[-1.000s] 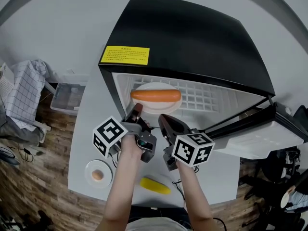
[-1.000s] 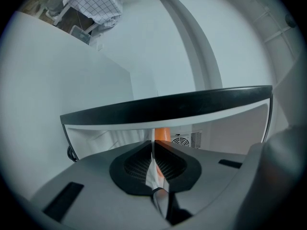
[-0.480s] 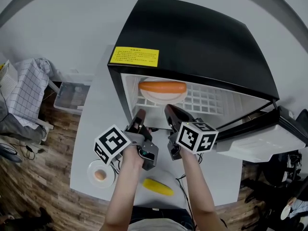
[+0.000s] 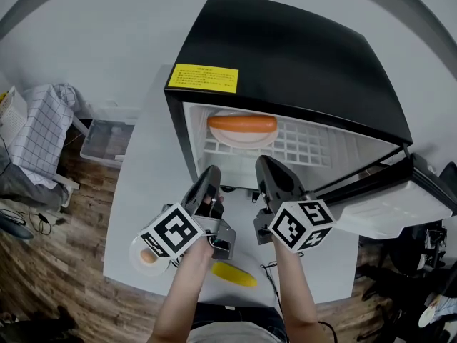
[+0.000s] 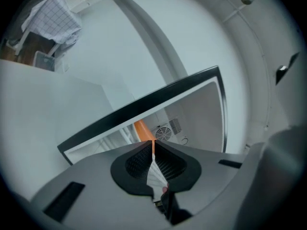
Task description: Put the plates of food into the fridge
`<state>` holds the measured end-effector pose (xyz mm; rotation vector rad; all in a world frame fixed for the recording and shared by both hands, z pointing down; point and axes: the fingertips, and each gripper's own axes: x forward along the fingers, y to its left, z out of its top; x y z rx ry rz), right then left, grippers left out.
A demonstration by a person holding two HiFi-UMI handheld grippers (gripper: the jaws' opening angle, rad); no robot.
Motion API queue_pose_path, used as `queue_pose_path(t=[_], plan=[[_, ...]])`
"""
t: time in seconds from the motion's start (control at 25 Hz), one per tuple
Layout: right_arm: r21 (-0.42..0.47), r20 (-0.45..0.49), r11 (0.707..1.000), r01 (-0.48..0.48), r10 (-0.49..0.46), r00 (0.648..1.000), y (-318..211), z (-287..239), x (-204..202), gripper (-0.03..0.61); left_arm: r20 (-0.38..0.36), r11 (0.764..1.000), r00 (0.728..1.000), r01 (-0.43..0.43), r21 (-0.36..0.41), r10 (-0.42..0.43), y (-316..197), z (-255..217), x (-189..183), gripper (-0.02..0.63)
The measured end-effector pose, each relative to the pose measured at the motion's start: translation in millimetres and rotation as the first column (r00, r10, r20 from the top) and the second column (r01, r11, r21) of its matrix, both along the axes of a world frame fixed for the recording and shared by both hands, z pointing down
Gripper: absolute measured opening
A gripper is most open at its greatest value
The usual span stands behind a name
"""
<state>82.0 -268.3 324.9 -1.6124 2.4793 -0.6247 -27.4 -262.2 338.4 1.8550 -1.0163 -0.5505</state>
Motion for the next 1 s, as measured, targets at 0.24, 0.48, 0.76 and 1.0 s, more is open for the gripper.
queue_pose_path(t=[0.24,0.48,0.76,1.0], plan=[[0.203,-0.027,0.977,-0.058,0.065,0.998,65.6,-40.5,8.7,0.014,0.248,0.962,0.969,-0.073,0.263,0.006,40.1,-37.1,5.9,0.018],[0.234,-0.028,0.968,-0.094,0.104,0.994,107.9,-43.2,13.5,0.012,0.415,0.916,0.909,-0.132,0.379,-0.04,73.1,-50.0,15.3,0.008],[0.223,-0.077,0.973,-0.057,0.076,0.994,133.4,-29.4,9.8,0.014,0.493,0.89,0.869,-0.188,0.416,-0.046,96.3,-49.7,13.8,0.008],[0.124,-0.234,0.984,0.126,-0.095,0.968,159.2,8.8,-8.2,0.014,0.643,0.868,0.764,-0.278,0.411,-0.059,118.4,-26.2,-7.2,0.009]])
